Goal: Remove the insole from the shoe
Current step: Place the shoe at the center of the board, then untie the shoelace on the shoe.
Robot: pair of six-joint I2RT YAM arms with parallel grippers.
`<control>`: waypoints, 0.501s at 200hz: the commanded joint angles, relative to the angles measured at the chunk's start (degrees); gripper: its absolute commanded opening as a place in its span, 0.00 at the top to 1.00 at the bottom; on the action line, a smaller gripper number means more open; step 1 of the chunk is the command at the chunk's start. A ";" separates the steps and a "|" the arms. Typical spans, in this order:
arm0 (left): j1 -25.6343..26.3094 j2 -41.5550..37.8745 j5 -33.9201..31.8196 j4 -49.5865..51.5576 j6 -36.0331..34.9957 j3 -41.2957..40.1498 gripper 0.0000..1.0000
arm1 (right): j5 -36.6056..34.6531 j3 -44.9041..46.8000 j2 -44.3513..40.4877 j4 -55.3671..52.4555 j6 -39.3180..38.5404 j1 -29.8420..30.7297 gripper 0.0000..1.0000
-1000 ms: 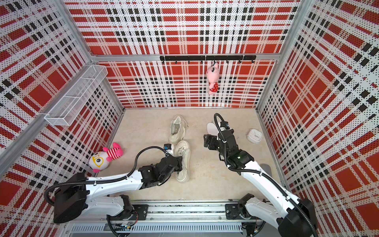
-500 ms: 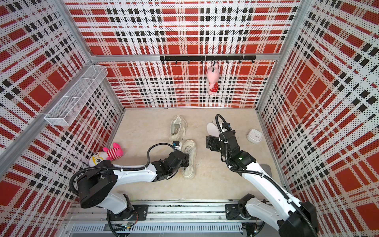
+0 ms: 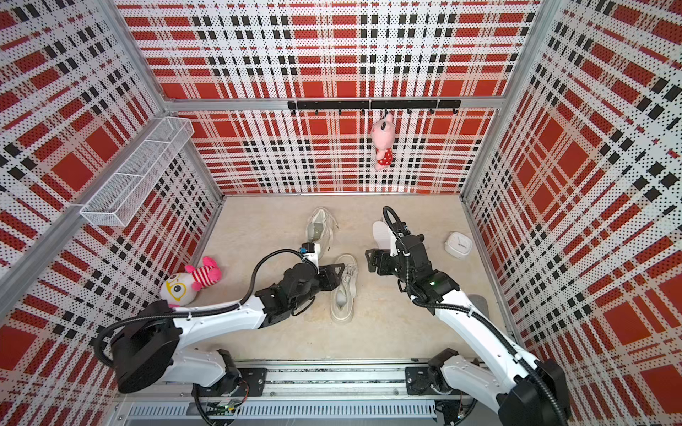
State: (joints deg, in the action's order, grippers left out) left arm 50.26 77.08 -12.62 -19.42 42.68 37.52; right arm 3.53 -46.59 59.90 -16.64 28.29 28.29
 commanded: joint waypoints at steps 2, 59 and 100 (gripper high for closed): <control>-3.30 -6.38 3.54 -1.78 -4.16 -3.28 0.39 | 10.70 -0.10 1.25 2.56 -2.85 -0.33 0.14; -13.40 -19.92 7.80 -7.62 -7.17 -14.66 0.32 | 23.38 3.22 7.59 4.50 0.19 0.59 0.22; -14.40 -21.03 11.44 -9.32 -8.92 -17.77 0.29 | 25.70 7.60 11.38 10.19 4.59 1.98 0.24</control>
State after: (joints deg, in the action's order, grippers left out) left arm 36.21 56.34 -5.17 -25.50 36.07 20.47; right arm 25.69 -40.56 69.60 -11.25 29.78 29.52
